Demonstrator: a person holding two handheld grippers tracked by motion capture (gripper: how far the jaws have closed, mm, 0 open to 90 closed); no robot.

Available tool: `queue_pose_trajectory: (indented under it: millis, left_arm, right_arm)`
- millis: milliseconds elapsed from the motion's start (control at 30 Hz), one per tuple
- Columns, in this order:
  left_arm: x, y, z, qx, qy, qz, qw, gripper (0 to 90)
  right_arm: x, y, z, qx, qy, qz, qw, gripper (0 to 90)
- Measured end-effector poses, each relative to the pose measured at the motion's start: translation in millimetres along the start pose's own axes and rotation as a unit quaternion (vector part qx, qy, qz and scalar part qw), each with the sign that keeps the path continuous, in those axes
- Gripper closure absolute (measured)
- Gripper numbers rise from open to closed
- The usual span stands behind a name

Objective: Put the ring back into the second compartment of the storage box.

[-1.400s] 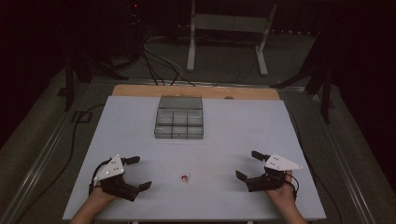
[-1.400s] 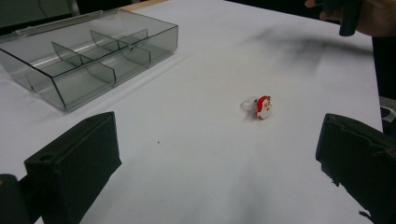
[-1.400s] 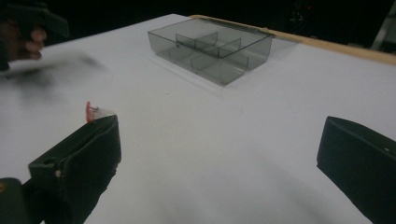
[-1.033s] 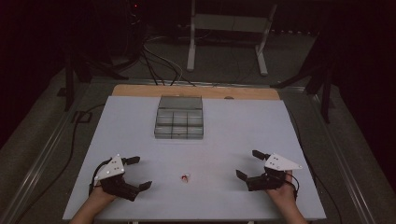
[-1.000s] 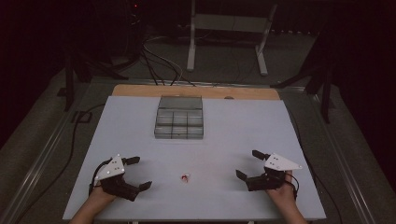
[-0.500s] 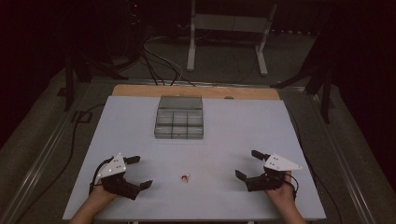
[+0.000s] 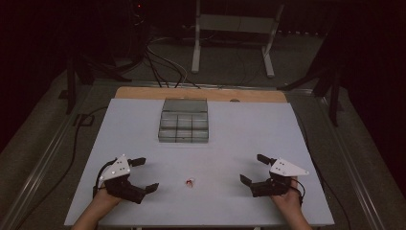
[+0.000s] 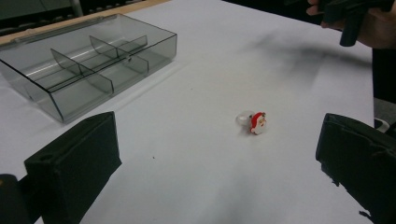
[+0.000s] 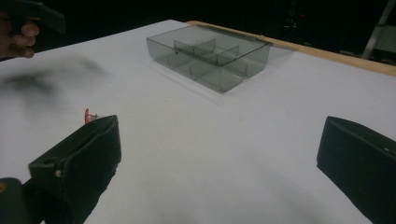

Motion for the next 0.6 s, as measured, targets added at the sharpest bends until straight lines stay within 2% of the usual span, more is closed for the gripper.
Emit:
queue_pose_trajectory:
  millis: [367, 433, 467, 600]
  left_arm:
    - [-11.4, 5.0, -8.3, 0.016, 0.004, 0.005, 0.9999, 0.9]
    - [-13.9, 5.4, -9.7, 0.017, 0.015, 0.013, 0.9997, 0.9]
    - [-15.1, 5.3, -11.0, 0.015, 0.016, 0.014, 0.9997, 0.9]
    - [-20.4, 6.0, -14.7, 0.025, 0.020, 0.018, 0.9993, 0.9]
  right_arm:
    - [-0.2, -0.1, 0.2, -0.001, 0.000, 0.002, 1.0000, 0.0]
    - [-0.3, 0.0, 0.3, -0.005, 0.002, 0.002, 1.0000, 0.0]
    - [-0.4, -0.1, 0.2, -0.005, 0.003, 0.002, 1.0000, 0.0]
    - [-0.4, 0.0, 0.0, -0.008, 0.002, 0.003, 1.0000, 0.0]
Point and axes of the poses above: each handheld gripper's, and its own axes: x roughly backward along the jaws, y roughly out of its top, z roughly to its left, the point moved 1 cm from there along -x, roughly forward along the jaws, and after that the axes turned 14 degrees about x, right-handed, at the moved point
